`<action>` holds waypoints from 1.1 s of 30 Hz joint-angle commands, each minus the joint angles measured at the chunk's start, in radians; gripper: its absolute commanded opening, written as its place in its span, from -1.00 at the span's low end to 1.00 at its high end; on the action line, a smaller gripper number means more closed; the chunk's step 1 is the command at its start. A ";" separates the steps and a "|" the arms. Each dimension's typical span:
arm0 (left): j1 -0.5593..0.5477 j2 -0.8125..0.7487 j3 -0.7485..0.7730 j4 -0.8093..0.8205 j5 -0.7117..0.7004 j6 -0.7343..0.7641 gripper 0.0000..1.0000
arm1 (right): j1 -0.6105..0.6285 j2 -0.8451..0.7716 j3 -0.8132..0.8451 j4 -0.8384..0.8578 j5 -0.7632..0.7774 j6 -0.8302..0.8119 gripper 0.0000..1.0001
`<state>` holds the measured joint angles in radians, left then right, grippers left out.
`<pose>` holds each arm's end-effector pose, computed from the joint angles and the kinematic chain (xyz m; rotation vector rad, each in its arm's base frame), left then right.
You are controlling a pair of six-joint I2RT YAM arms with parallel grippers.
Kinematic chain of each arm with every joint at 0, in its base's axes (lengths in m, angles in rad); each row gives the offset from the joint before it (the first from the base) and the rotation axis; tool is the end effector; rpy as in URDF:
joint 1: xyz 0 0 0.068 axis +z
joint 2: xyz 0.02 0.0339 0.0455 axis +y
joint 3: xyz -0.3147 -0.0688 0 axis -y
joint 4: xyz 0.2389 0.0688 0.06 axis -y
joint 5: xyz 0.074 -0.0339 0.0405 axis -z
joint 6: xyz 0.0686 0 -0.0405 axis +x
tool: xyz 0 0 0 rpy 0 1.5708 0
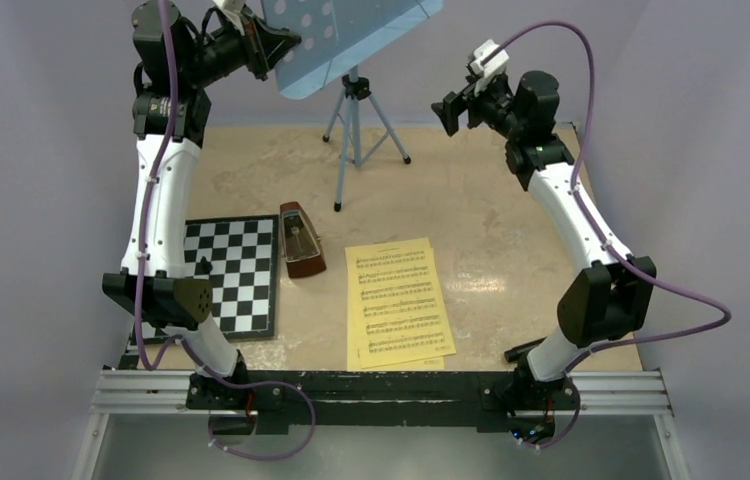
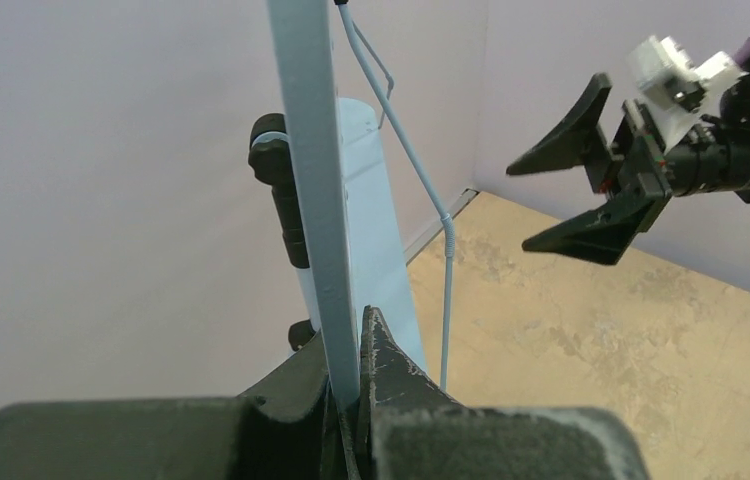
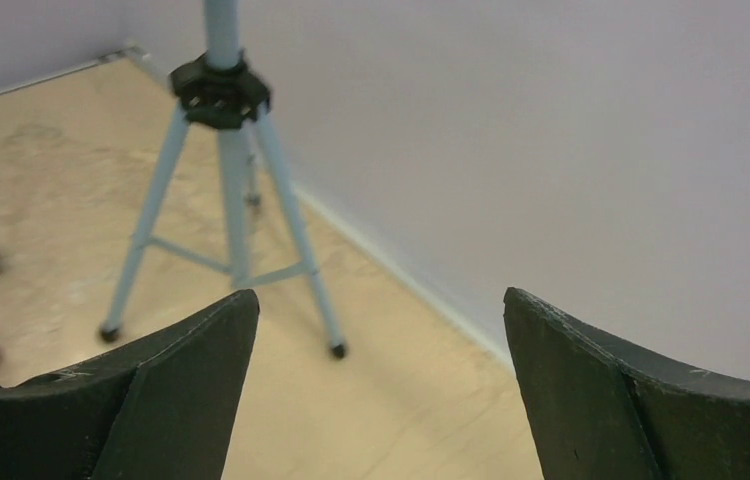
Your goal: Pack up the instrument practice props
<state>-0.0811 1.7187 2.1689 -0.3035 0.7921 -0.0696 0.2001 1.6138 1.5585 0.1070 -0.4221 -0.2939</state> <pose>0.3710 -0.0792 0.6006 0.6641 1.3509 -0.6830 0.3980 0.1094 0.4817 -0.6908 1.3637 0.2455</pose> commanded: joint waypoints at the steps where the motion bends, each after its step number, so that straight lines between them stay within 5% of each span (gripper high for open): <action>1: 0.005 0.028 0.001 0.015 0.078 0.035 -1.00 | 0.013 0.028 0.037 -0.194 -0.116 0.191 0.93; 9: 0.029 0.024 -0.037 0.056 0.127 0.005 -1.00 | -0.100 0.296 0.484 -0.128 -0.319 0.847 0.91; 14: 0.037 0.036 -0.031 0.057 0.133 0.003 -1.00 | -0.080 0.364 0.662 -0.154 -0.352 0.851 0.92; 33: 0.044 0.047 -0.007 -0.096 0.191 0.153 -1.00 | -0.004 0.620 0.990 -0.170 0.009 0.957 0.98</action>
<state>-0.0414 1.7355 2.1563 -0.2634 0.9077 -0.0586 0.1719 2.2211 2.4725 -0.0738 -0.5041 0.6373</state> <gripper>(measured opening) 0.068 0.986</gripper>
